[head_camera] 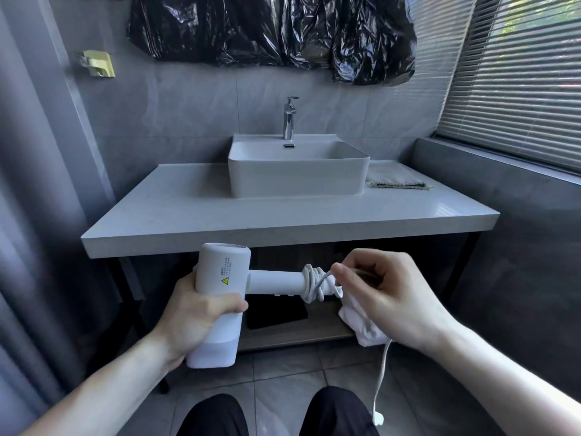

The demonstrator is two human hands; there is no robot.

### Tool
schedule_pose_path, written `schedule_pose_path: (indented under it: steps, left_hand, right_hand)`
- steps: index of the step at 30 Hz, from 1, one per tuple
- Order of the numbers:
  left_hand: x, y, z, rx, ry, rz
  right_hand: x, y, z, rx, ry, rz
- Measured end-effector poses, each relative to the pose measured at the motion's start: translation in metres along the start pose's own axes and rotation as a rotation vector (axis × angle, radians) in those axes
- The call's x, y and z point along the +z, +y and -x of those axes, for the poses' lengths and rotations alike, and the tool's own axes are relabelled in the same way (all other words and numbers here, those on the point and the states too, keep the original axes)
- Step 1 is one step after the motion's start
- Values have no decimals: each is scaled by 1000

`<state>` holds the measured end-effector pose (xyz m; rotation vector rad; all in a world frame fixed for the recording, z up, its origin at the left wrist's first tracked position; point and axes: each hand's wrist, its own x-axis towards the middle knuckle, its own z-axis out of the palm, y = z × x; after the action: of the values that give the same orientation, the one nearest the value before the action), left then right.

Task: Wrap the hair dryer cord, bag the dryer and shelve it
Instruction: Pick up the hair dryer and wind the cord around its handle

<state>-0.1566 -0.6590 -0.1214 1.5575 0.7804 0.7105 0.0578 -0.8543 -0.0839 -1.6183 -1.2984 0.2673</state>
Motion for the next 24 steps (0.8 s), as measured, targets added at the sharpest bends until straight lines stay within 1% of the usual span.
schedule_pose_path:
  steps: [4,12,16,20,24]
  left_hand:
    - [0,4,4,29,-73,-58]
    - [6,13,19,108,-172,-148]
    - [5,21,22,121,-199,-98]
    - [1,26,23,120,-221,-67]
    - [0,25,25,67,-249,6]
  right_hand:
    - [-7,-7,-12,-41,53,156]
    - [-6,7,-33,-10,49,246]
    - [-11,16,-40,77,14,123]
    - [-18,29,-44,139,-76,26]
    - [-16,46,-44,229,-158,-135]
